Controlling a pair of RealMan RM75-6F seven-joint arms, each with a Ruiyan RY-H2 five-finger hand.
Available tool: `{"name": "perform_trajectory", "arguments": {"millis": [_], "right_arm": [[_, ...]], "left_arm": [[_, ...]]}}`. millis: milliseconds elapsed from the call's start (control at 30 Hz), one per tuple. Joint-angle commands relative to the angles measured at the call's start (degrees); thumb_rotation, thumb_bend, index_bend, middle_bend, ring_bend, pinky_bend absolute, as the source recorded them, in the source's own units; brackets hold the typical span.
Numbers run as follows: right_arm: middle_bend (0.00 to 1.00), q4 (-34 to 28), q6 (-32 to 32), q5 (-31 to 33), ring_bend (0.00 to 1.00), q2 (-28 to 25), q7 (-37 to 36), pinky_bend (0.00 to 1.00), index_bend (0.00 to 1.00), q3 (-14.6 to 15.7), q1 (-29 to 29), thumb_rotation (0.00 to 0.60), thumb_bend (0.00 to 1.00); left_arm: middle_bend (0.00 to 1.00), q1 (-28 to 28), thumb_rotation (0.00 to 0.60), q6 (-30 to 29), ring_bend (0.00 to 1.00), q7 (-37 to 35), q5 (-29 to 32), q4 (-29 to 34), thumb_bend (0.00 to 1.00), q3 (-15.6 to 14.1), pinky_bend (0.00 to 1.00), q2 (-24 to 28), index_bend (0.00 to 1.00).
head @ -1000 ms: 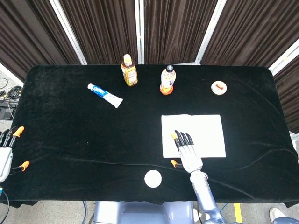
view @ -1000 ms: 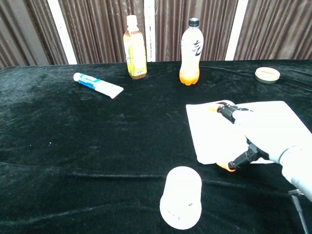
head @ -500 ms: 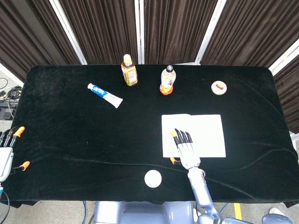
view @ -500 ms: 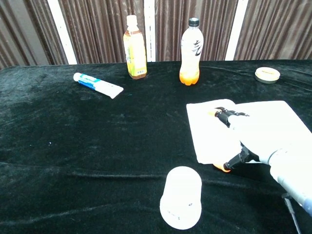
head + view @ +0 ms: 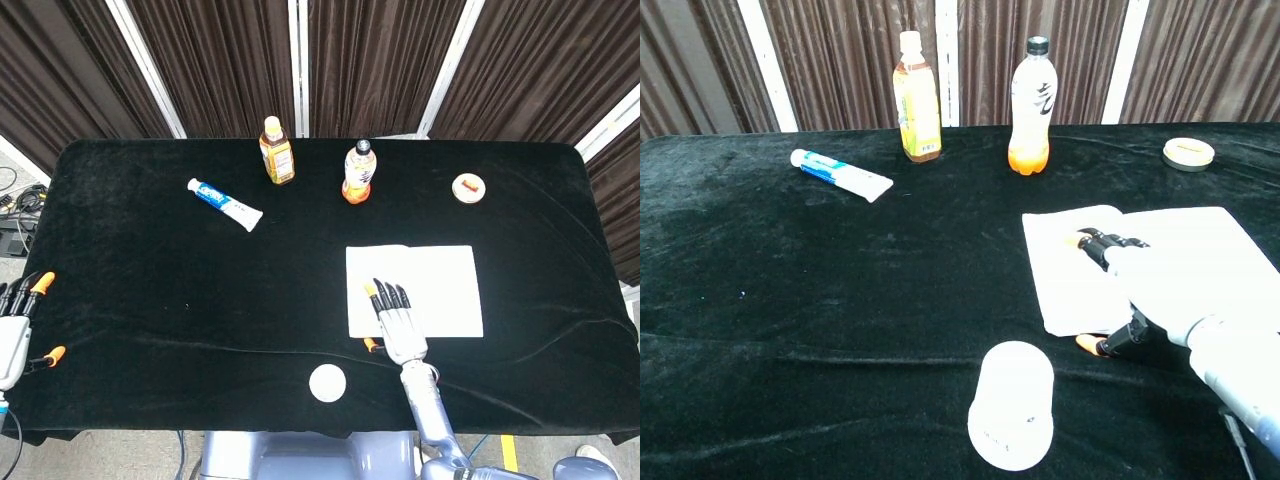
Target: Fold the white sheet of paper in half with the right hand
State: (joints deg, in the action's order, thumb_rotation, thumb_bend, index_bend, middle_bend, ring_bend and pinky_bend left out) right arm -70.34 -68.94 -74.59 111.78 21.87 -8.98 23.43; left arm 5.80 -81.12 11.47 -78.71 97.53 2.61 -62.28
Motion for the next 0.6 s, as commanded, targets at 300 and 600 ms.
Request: {"name": "perform_trajectory", "arguments": {"millis": [300, 600], "right_arm": [[0.00, 5.9, -4.3, -4.0, 0.00, 2.8, -5.8, 0.00, 0.00, 0.3, 0.2, 0.600, 0.27], [0.00, 8.5, -9.0, -6.9, 0.00, 3.9, -10.9, 0.00, 0.00, -0.8, 0.0, 0.600, 0.38]], "left_arm": [[0.00, 0.1, 0.600, 0.0, 0.00, 0.0, -0.1, -0.1, 0.17, -0.1, 0.00, -0.1, 0.00], [0.00, 0.0, 0.600, 0.0, 0.00, 0.1, -0.2, -0.1, 0.17, -0.1, 0.00, -0.3, 0.00]]}}
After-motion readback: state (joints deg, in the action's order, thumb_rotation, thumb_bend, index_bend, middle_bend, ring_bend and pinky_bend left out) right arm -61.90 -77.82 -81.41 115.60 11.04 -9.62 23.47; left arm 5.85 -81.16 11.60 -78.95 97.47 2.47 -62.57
